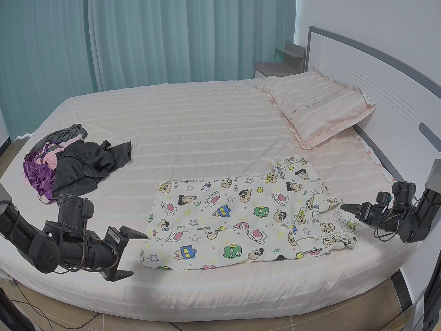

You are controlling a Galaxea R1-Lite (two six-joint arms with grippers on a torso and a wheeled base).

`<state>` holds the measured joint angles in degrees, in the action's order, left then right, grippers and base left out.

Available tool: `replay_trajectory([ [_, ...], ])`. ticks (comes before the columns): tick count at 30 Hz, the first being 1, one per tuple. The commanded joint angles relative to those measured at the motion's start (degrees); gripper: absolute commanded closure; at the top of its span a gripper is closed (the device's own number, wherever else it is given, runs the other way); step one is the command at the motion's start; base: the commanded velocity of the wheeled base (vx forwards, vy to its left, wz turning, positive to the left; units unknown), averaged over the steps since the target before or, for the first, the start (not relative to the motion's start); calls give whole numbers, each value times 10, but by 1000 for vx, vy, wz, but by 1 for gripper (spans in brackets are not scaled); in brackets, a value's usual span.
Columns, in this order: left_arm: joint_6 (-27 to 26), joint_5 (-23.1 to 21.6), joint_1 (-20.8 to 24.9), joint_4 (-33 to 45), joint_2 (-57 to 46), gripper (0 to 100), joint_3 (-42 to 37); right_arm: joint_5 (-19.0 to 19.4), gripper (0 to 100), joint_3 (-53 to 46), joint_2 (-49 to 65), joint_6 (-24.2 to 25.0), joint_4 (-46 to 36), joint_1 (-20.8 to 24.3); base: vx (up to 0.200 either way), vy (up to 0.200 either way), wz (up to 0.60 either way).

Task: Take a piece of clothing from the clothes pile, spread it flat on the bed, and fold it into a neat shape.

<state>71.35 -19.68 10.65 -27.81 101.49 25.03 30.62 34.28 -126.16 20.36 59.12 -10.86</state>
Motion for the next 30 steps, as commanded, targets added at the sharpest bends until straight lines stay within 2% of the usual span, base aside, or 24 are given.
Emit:
replay_trajectory([
  [1, 4, -5, -9, -1, -12, 0, 3, -44, 0, -62, 79, 38, 6, -6, 0, 0, 0],
  [3, 5, -8, -15, -1, -15, 0, 3, -63, 0, -92, 106, 72, 14, 1, 100, 0, 0],
  [7, 2, -10, -16, -1, -16, 0, 1, -66, 0, -145, 133, 161, 35, 30, 200, 0, 0],
  [10, 0, -10, -15, -1, -15, 0, -1, -67, 0, -160, 117, 184, 71, 37, 200, 0, 0],
  [15, -1, 3, -15, -1, -15, 0, 4, -65, 0, -183, 91, 193, 119, 44, 40, 0, 0],
  [23, 1, 4, -20, -1, -11, 0, 7, -65, 0, -189, 65, 193, 147, 37, 0, 0, 0],
  [30, 0, 3, -21, -1, -10, 0, 8, -65, 0, -193, 70, 193, 148, 39, 0, 200, 0],
])
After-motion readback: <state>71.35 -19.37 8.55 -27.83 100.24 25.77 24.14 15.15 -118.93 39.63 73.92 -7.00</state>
